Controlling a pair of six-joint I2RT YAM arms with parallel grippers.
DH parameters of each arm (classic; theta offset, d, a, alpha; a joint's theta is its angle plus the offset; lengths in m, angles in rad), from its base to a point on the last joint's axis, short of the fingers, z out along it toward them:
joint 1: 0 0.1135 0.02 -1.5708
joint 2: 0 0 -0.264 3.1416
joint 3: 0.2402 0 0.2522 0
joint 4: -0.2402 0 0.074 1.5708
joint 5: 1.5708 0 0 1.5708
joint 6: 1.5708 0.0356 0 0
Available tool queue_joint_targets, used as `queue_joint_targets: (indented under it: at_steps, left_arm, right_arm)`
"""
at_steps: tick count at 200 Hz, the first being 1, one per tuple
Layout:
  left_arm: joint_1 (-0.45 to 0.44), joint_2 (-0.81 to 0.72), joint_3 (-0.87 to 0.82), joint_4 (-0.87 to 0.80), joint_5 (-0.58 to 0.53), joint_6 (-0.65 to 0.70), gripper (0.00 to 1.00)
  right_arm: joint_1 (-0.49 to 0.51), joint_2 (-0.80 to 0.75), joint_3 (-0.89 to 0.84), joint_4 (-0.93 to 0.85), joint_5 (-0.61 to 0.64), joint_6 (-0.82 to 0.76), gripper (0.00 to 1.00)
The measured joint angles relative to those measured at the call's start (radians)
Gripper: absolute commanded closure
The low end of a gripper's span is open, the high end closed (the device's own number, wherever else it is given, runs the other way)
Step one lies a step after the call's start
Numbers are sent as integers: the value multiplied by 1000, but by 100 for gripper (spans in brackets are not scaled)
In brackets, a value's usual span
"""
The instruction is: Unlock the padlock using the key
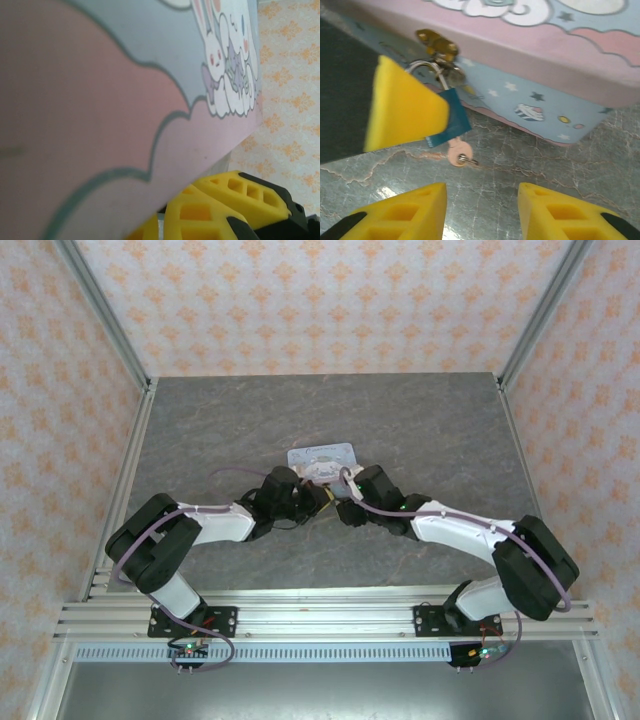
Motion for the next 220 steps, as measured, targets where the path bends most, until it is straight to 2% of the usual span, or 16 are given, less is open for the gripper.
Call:
queue_joint_targets:
  at_steps: [27, 77, 220]
  left_arm:
    - [0, 0, 7, -2, 3, 0, 100]
    - [0, 0, 7, -3, 5, 0, 100]
    - [1, 0, 7, -3, 16, 0, 100]
  right_arm:
    - [33, 19, 19, -1, 28, -31, 59]
    - [35, 56, 29, -1, 64, -55, 61]
    - [37, 119, 74, -2, 68, -67, 70]
